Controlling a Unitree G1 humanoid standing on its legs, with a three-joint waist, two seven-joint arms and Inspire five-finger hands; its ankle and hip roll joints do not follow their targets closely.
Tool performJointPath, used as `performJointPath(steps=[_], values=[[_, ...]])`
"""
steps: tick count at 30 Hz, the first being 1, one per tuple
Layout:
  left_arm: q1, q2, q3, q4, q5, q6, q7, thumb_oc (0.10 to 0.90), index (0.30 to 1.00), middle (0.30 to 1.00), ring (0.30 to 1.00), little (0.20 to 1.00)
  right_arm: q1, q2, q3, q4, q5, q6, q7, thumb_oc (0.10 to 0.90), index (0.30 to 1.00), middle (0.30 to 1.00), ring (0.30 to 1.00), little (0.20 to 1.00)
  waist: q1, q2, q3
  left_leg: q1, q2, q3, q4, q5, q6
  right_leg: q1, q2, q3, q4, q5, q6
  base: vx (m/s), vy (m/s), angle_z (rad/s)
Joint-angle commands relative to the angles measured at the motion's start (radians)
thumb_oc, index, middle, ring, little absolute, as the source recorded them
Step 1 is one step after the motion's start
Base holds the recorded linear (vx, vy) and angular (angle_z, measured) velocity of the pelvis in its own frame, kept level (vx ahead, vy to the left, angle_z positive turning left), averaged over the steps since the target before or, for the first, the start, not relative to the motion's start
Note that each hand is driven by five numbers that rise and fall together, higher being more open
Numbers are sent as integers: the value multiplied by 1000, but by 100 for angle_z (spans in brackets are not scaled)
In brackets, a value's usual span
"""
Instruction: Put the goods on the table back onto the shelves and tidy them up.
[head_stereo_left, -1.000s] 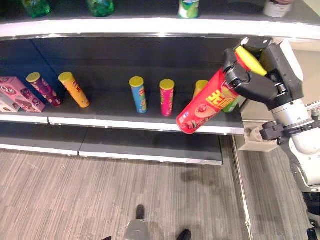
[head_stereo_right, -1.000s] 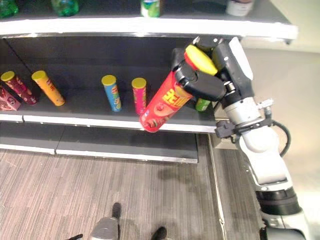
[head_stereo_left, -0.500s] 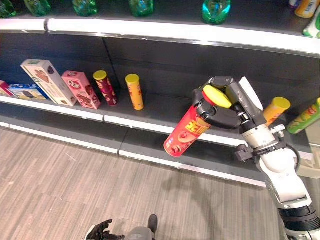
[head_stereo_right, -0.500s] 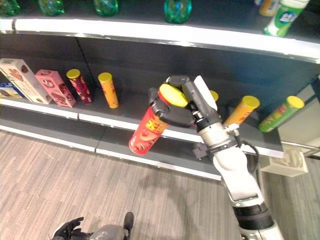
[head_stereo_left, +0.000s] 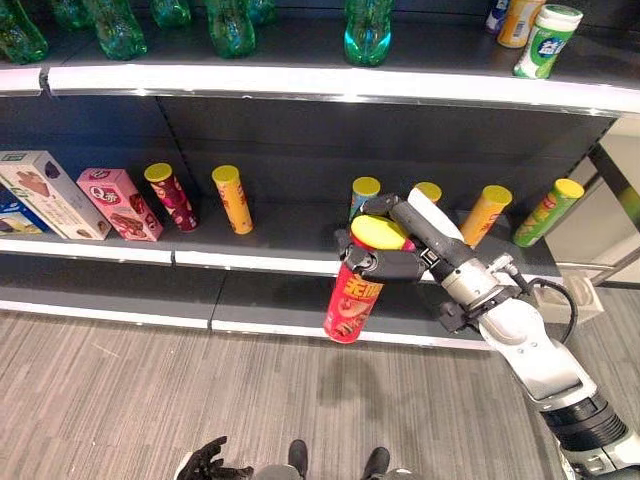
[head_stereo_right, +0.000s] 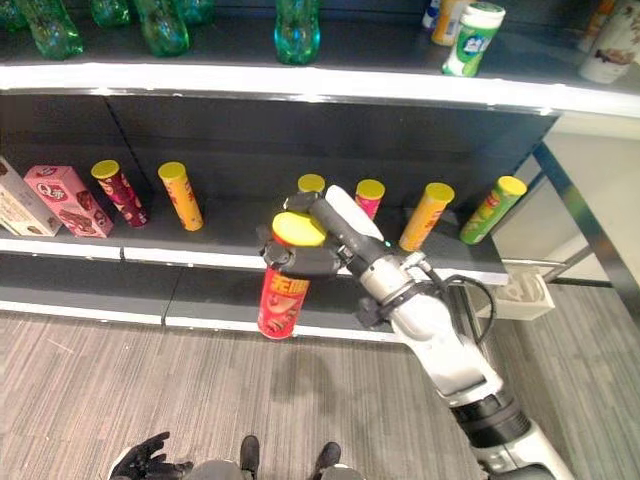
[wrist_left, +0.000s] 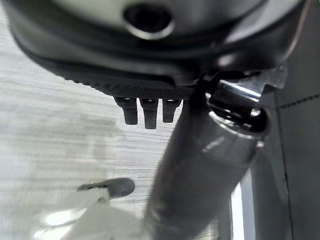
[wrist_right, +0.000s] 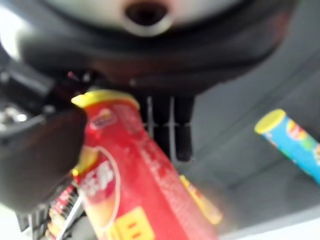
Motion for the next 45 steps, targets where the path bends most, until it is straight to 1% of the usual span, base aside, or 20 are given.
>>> performJointPath(steps=[1, 2, 3, 5, 7, 9, 10, 11, 12, 13, 14, 17, 18, 19, 23, 26, 28, 35, 41, 45], values=[[2, 62, -45, -62, -45, -34, 18, 800, 900, 900, 900, 900, -205, 14, -25, -46, 0, -89, -88, 400, 300, 300, 300, 300, 52, -19, -13, -60, 25, 25, 217, -149, -58, 27, -47, -16, -39, -34, 51, -42, -148, 23], [-2, 61, -50, -71, -57, -33, 15, 800, 900, 900, 900, 900, -209, 14, -26, -39, 0, -89, -93, 400, 300, 300, 300, 300, 55, -17, -2, -87, 36, 21, 265, -152, -72, 46, -39, -31, -51, -40, 45, -40, -163, 44], [-1, 55, -59, -92, -79, -32, 20, 800, 900, 900, 900, 900, -220, 27, -18, -15, -1, -86, -106, 400, 300, 300, 300, 300, 72, -14, 21, -144, 48, -6, 370, -151, -96, 73, -33, -45, -66, -53, 29, -29, -100, 55], [-3, 57, -61, -99, -90, -32, 25, 800, 900, 900, 900, 900, -234, 25, -8, -5, -15, -85, -112, 400, 300, 300, 300, 300, 79, -10, 27, -169, 57, -31, 392, -141, -105, 87, -24, -49, -74, -61, 26, 16, -26, 50], [2, 55, -59, -103, -100, -30, 30, 800, 900, 900, 900, 900, -240, 32, -9, 7, -24, -77, -123, 400, 300, 300, 300, 300, 80, -10, 17, -167, 94, -39, 301, -112, -111, 94, -21, -50, -81, -65, 38, 110, 52, 17], [5, 61, -62, -100, -98, -28, 38, 800, 900, 900, 900, 900, -241, 39, -8, 18, -33, -76, -136, 400, 300, 300, 300, 300, 83, -15, 8, -181, 133, -66, 189, -46, -118, 87, -25, -39, -70, -72, 49, 184, 94, 10], [7, 61, -63, -99, -99, -27, 42, 800, 900, 900, 900, 900, -238, 45, -11, 27, -39, -75, -144, 400, 300, 300, 300, 300, 83, -14, 4, -190, 148, -89, 147, -41, -127, 96, -25, -20, -71, -90, 58, 184, 130, 7], [10, 65, -68, -98, -95, -28, 46, 800, 900, 900, 900, 900, -242, 44, -11, 35, -61, -75, -156, 400, 300, 300, 300, 300, 90, -9, 2, -202, 154, -104, 96, 6, -137, 94, -30, -26, -62, -96, 56, 183, 150, 4], [10, 66, -72, -97, -93, -28, 49, 800, 900, 900, 900, 900, -242, 42, -16, 39, -78, -74, -165, 400, 300, 300, 300, 300, 94, -5, 0, -215, 153, -123, 78, 22, -144, 100, -35, -22, -62, -100, 63, 152, 206, 0], [9, 67, -66, -96, -99, -27, 51, 800, 900, 900, 900, 900, -234, 44, -24, 36, -98, -70, -166, 400, 300, 300, 300, 300, 92, 5, -9, -184, 154, -119, 44, 32, -147, 106, -39, -15, -48, -109, 67, 188, 200, -5], [4, 74, -67, -86, -94, -28, 51, 800, 900, 900, 900, 900, -234, 44, -31, 34, -115, -73, -174, 400, 300, 300, 300, 300, 92, 8, -14, -173, 152, -109, 37, 43, -147, 108, -45, -14, -38, -107, 69, 173, 221, -11], [-2, 100, -80, -85, -69, -35, 55, 800, 900, 900, 900, 900, -251, 70, -18, 39, -185, -67, -200, 400, 300, 300, 300, 300, 106, 1, -18, -154, 107, -101, 40, 20, -114, 78, -98, 11, 14, -93, 83, 111, 178, -29], [-2, 100, -80, -85, -69, -35, 55, 800, 900, 900, 900, 900, -251, 70, -18, 39, -186, -67, -200, 400, 300, 300, 300, 300, 108, 0, -19, -154, 107, -99, 39, 20, -114, 76, -99, 13, 16, -93, 83, 79, 173, -12], [0, 114, -79, -87, -67, -40, 66, 800, 900, 900, 900, 900, -292, 73, 14, 43, -269, -62, -220, 400, 300, 300, 300, 300, 118, -4, -11, -141, 87, -88, 37, 6, -93, 56, -117, 39, 26, -84, 93, 53, 141, 4], [7, 134, -71, -94, -77, -46, 84, 800, 900, 900, 900, 900, -352, 84, 55, 76, -371, -45, -255, 400, 300, 300, 300, 300, 140, -11, 5, -147, 66, -71, 34, 0, -68, 22, -137, 54, 36, -71, 108, 30, 105, -28], [14, 140, -70, -108, -88, -51, 100, 800, 900, 900, 900, 900, -368, 97, 67, 104, -430, -30, -284, 400, 300, 300, 300, 300, 151, -12, 16, -156, 57, -73, 32, 0, -59, 9, -147, 45, 46, -69, 114, 6, 28, -2], [18, 152, -66, -151, -105, -56, 101, 800, 900, 900, 900, 900, -391, 78, 81, 132, -465, -15, -286, 400, 300, 300, 300, 300, 160, -11, 30, -169, 54, -81, 31, 4, -58, -3, -150, 35, 55, -72, 117, -42, -5, 13], [24, 170, -88, -208, -143, -76, 109, 800, 900, 900, 900, 900, -408, 81, 47, 205, -522, 7, -382, 400, 300, 300, 300, 300, 189, 12, 99, -222, 47, -118, 51, 9, -55, -58, -169, 5, 118, -85, 122, -69, -24, 10], [8, 208, -136, -263, -156, -95, 112, 800, 900, 900, 900, 900, -450, 41, -20, 251, -573, 42, -497, 400, 300, 300, 300, 300, 217, 66, 168, -299, 31, -176, 93, 14, -52, -111, -207, -44, 194, -100, 128, -72, -9, 30], [-11, 227, -164, -278, -153, -99, 109, 800, 900, 900, 900, 900, -486, -6, -56, 285, -586, 65, -551, 400, 300, 300, 300, 300, 232, 88, 191, -338, 13, -211, 107, 21, -51, -133, -232, -72, 233, -108, 133, -5, -14, 21]])
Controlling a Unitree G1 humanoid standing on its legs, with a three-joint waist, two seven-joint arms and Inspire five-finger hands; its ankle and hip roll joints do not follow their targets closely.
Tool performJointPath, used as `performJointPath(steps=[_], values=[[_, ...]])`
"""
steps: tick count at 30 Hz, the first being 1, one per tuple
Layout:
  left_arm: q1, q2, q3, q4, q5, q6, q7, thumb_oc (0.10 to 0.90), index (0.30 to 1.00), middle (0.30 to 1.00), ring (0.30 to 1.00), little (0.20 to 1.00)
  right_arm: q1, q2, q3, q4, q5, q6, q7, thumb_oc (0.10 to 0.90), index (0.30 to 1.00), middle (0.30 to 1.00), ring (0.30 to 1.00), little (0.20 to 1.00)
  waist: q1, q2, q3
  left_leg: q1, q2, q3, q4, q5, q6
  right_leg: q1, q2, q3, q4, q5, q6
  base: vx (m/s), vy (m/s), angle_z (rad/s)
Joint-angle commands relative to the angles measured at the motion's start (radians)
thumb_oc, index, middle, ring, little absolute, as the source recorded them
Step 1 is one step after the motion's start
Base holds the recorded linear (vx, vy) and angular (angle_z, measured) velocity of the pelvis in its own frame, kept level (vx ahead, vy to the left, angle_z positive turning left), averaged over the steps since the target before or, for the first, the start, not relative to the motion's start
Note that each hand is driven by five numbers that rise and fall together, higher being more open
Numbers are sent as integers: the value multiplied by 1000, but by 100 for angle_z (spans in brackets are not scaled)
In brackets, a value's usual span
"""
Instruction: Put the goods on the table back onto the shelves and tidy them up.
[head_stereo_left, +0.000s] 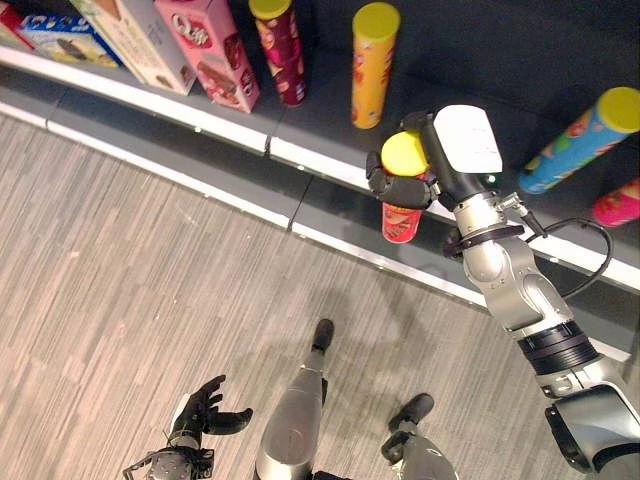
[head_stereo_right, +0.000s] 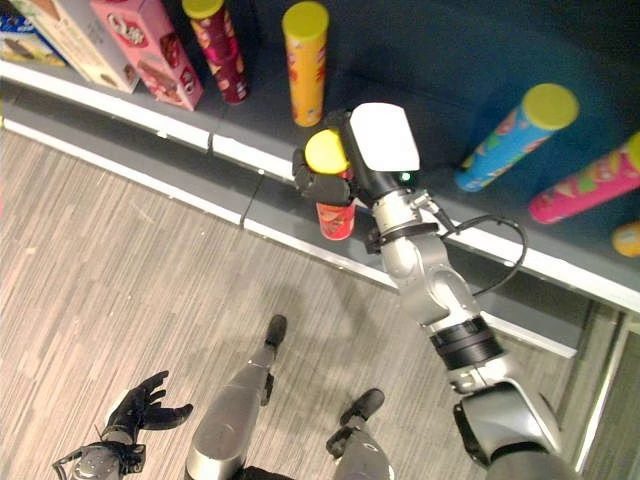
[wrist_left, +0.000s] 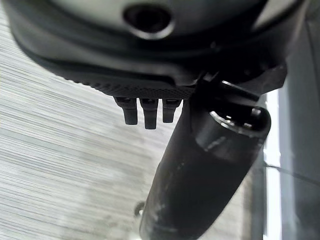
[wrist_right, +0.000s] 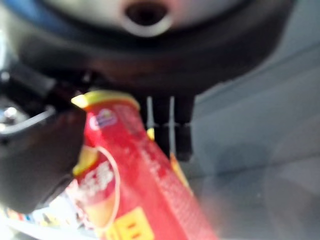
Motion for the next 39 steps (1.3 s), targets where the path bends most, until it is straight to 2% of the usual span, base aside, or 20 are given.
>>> performJointPath(steps=[1, 8, 17, 19, 22, 27, 28, 31, 39], values=[[43, 88, -55, -41, -15, -53, 21, 800, 900, 900, 900, 900, -178, -63, -79, -70, -36, -15, -172, 400, 300, 300, 300, 300, 16, 13, -76, 68, -8, -56, -30, -91, 4, -51, -81, 15, 249, -156, 27, 90, -63, 52], [12, 98, -91, -67, -27, -60, 16, 800, 900, 900, 900, 900, -173, -121, -178, -56, -42, 21, -277, 400, 300, 300, 300, 300, 32, 35, -62, 30, -40, -109, -12, -92, 7, -53, -113, -37, 281, -169, 36, 28, -17, 37], [-29, 116, -136, -85, -13, -69, 21, 800, 900, 900, 900, 900, -205, -175, -215, 13, -25, 60, -364, 400, 300, 300, 300, 300, 41, 39, -45, 2, -57, -141, -4, -89, 9, -67, -127, -61, 292, -168, 40, 10, -1, 9], [-13, 140, -145, -187, -29, -74, 12, 800, 900, 900, 900, 900, -211, -186, -217, 63, -21, 79, -383, 400, 300, 300, 300, 300, 43, 48, -42, -6, -62, -149, -3, -87, 10, -72, -130, -69, 297, -168, 41, 7, 3, 9], [-5, 149, -147, -216, -35, -73, 6, 800, 900, 900, 900, 900, -220, -190, -216, 92, -13, 85, -397, 400, 300, 300, 300, 300, 44, 53, -42, -9, -65, -153, -4, -85, 10, -74, -132, -72, 296, -168, 41, -1, 0, 10], [0, 158, -150, -234, -42, -74, 2, 800, 900, 900, 900, 900, -233, -207, -209, 137, -2, 94, -410, 400, 300, 300, 300, 300, 42, 58, -41, -11, -68, -158, -4, -84, 10, -75, -136, -78, 299, -168, 42, 3, 3, 5], [4, 176, -155, -265, -50, -78, -3, 800, 900, 900, 900, 900, -254, -234, -196, 219, 21, 116, -422, 400, 300, 300, 300, 300, 48, 67, -46, -10, -76, -164, -6, -83, 11, -75, -143, -87, 305, -166, 45, 0, 0, 0], [5, 173, -156, -270, -55, -77, -4, 800, 900, 900, 900, 900, -268, -247, -178, 250, 31, 116, -434, 400, 300, 300, 300, 300, 44, 72, -46, -12, -78, -170, -7, -81, 11, -74, -146, -93, 309, -168, 46, 8, -5, 4], [3, 177, -168, -272, -56, -77, -5, 800, 900, 900, 900, 900, -279, -305, -158, 314, 51, 125, -439, 400, 300, 300, 300, 300, 39, 74, -42, -12, -81, -174, -7, -82, 10, -76, -149, -92, 309, -163, 50, 5, -2, 4]])
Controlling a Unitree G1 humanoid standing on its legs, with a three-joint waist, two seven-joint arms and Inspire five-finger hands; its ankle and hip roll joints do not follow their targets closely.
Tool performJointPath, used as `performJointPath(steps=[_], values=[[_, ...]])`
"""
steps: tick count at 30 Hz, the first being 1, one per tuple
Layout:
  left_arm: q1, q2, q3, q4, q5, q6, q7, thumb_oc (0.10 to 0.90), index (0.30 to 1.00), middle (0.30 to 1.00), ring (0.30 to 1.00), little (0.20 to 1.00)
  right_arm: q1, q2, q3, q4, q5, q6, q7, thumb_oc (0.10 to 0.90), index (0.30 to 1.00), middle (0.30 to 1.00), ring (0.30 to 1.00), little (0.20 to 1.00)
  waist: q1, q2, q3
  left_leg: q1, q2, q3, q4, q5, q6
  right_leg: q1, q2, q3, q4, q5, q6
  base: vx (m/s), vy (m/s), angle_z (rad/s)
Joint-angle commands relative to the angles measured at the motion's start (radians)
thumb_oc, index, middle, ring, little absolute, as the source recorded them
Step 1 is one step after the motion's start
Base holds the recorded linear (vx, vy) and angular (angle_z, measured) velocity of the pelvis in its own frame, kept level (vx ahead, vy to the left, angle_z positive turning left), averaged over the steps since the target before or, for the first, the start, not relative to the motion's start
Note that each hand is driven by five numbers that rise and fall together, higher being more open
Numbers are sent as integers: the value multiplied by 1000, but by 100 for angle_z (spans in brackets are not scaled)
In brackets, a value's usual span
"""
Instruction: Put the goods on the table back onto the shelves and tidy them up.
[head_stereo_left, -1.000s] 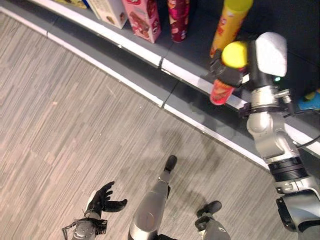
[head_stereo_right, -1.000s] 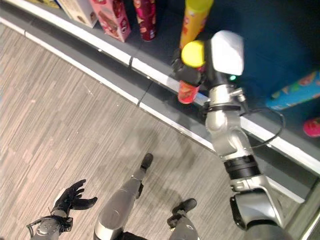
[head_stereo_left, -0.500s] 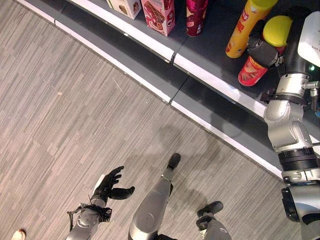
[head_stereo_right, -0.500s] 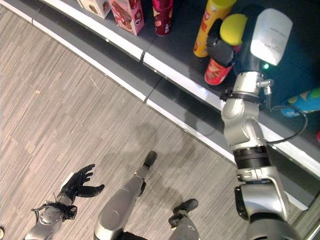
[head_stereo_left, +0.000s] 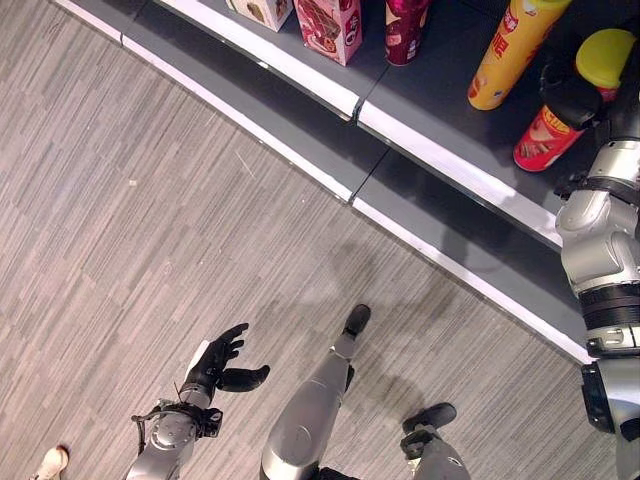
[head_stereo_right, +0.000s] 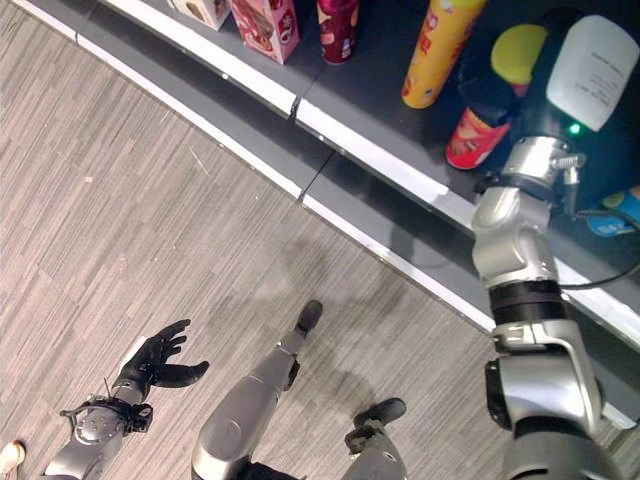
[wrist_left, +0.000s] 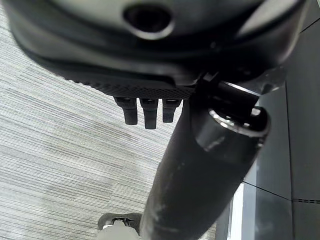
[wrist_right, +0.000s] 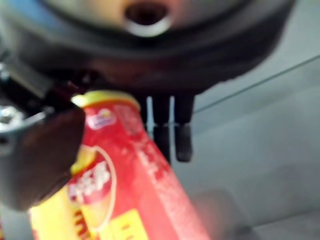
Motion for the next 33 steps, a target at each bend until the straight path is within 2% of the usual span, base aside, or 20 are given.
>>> performJointPath(steps=[1, 10, 16, 20, 24, 33], values=[[72, 58, -43, -28, -16, -49, 2, 800, 900, 900, 900, 900, -104, -177, 39, -55, -1, -20, -78, 400, 300, 300, 300, 300, 1, 47, -52, 108, 43, -42, -100, -68, -36, -60, -50, 41, 190, -92, 17, 0, 0, 0], [60, 48, -49, -24, -29, -51, 15, 800, 900, 900, 900, 900, -105, -195, 50, -8, 41, -20, -83, 400, 300, 300, 300, 300, -18, 39, -47, 110, 44, -37, -94, -76, -35, -67, -48, 53, 196, -92, 16, 0, 0, 0], [29, 26, -51, 66, -25, -55, 35, 800, 900, 900, 900, 900, -109, -171, 54, 0, 61, -26, -93, 400, 300, 300, 300, 300, -24, 33, -44, 112, 46, -40, -91, -79, -35, -71, -48, 56, 200, -94, 17, 6, -16, -2], [27, 24, -53, 71, -22, -56, 38, 800, 900, 900, 900, 900, -107, -164, 52, -1, 62, -27, -97, 400, 300, 300, 300, 300, -25, 32, -44, 113, 46, -40, -93, -79, -35, -71, -48, 58, 200, -93, 17, 0, 0, 0], [15, 11, -55, 111, -17, -60, 57, 800, 900, 900, 900, 900, -115, -117, 43, 14, 84, -25, -123, 400, 300, 300, 300, 300, -26, 31, -43, 117, 46, -46, -99, -79, -33, -71, -47, 53, 204, -97, 16, 10, -31, -1], [5, 8, -58, 137, -14, -62, 63, 800, 900, 900, 900, 900, -119, -113, 41, 31, 89, -21, -140, 400, 300, 300, 300, 300, -29, 31, -43, 120, 44, -50, -101, -79, -33, -72, -48, 52, 207, -99, 16, 0, 0, 0]])
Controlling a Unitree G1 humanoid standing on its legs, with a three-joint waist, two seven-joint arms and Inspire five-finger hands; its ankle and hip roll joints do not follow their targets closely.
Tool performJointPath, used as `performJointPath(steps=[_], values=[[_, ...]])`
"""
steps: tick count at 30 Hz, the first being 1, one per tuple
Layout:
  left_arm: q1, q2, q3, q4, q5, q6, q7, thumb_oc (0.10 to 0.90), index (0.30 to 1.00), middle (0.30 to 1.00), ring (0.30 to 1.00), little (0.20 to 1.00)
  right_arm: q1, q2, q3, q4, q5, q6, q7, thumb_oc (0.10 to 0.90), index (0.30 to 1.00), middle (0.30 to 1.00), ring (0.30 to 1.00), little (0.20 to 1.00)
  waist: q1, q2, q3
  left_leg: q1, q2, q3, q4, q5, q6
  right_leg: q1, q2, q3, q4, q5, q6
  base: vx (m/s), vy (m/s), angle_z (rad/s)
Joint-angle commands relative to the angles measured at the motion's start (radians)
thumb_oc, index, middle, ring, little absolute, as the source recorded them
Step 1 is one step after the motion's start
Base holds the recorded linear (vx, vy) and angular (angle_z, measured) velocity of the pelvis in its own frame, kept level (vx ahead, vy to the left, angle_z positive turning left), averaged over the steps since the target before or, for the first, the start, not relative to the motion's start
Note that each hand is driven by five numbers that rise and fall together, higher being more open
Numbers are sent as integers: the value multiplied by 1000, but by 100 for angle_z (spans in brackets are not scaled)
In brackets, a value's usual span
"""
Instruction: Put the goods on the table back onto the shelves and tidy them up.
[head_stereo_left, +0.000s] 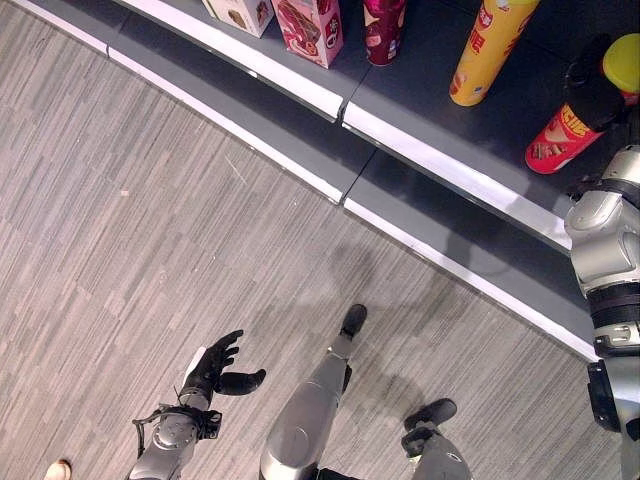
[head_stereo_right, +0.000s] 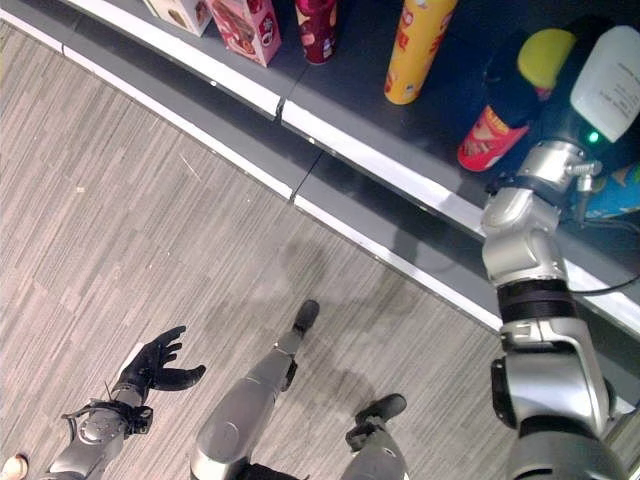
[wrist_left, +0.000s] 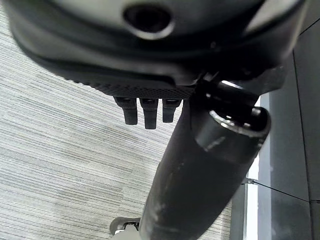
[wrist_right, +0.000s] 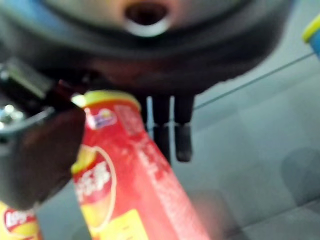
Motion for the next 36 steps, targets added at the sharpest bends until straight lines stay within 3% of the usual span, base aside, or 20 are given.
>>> performJointPath(steps=[1, 20, 21, 22, 36], values=[[43, 16, -31, 18, 6, -48, 36, 800, 900, 900, 900, 900, -110, -93, 41, -15, -2, -23, -94, 400, 300, 300, 300, 300, 5, 29, -42, 120, 40, -52, -102, -79, -33, -68, -49, 41, 204, -97, 15, 0, 0, 0], [19, 4, -42, 67, 14, -53, 51, 800, 900, 900, 900, 900, -118, -80, 42, 22, 4, -8, -121, 400, 300, 300, 300, 300, 0, 34, -43, 126, 32, -62, -103, -78, -33, -59, -55, 31, 210, -98, 18, 0, 0, 0], [17, 3, -42, 71, 17, -51, 52, 800, 900, 900, 900, 900, -117, -77, 41, 22, 10, -12, -119, 547, 521, 521, 521, 521, -1, 33, -42, 125, 33, -63, -102, -78, -34, -60, -55, 31, 211, -97, 18, 0, 0, 0], [17, 2, -43, 74, 17, -52, 52, 800, 900, 900, 900, 900, -114, -78, 40, 26, 15, -12, -120, 800, 900, 900, 900, 900, -2, 32, -43, 127, 33, -65, -104, -78, -33, -59, -55, 30, 211, -97, 18, 0, 0, 0], [17, -1, -42, 86, 20, -50, 49, 800, 900, 900, 900, 900, -104, -77, 36, 21, 18, -15, -122, 800, 900, 900, 900, 900, -7, 28, -53, 138, 31, -61, -112, -78, -33, -52, -57, 30, 206, -90, 21, 0, 0, 0]])
